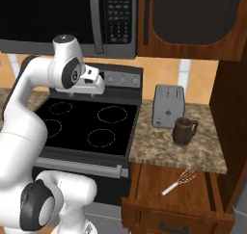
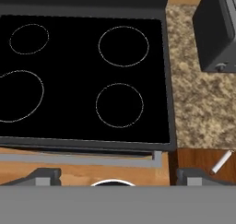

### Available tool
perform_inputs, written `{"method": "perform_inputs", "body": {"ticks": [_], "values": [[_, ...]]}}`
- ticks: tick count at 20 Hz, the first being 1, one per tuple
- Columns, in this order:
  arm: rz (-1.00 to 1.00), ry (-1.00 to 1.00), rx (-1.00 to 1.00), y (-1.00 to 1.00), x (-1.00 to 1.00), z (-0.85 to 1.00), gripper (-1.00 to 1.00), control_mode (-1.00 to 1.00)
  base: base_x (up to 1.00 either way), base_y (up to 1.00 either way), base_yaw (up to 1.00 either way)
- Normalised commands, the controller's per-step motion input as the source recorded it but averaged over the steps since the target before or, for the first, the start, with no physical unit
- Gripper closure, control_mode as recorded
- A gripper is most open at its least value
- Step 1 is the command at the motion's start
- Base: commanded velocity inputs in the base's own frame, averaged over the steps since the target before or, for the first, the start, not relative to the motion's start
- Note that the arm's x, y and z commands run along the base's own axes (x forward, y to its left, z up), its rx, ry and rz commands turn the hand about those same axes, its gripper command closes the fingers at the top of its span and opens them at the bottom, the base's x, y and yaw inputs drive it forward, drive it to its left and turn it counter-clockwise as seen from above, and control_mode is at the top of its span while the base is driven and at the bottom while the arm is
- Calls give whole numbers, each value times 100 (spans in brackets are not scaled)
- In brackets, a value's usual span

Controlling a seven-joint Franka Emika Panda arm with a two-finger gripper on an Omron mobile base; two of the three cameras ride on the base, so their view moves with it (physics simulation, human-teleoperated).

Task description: Pick the whisk from the drawer and place it on the counter.

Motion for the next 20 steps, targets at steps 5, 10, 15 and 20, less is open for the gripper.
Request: {"method": "perform_inputs", "body": {"ticks": [5,10,15,20], "values": [[0,0,0,0,0,0,-100,100,43,0,0],[0,0,0,0,0,0,-100,100,6,0,0],[0,0,0,-17,-6,0,-100,-100,0,0,0],[0,4,13,-100,-31,-16,-100,-100,0,0,0]]}}
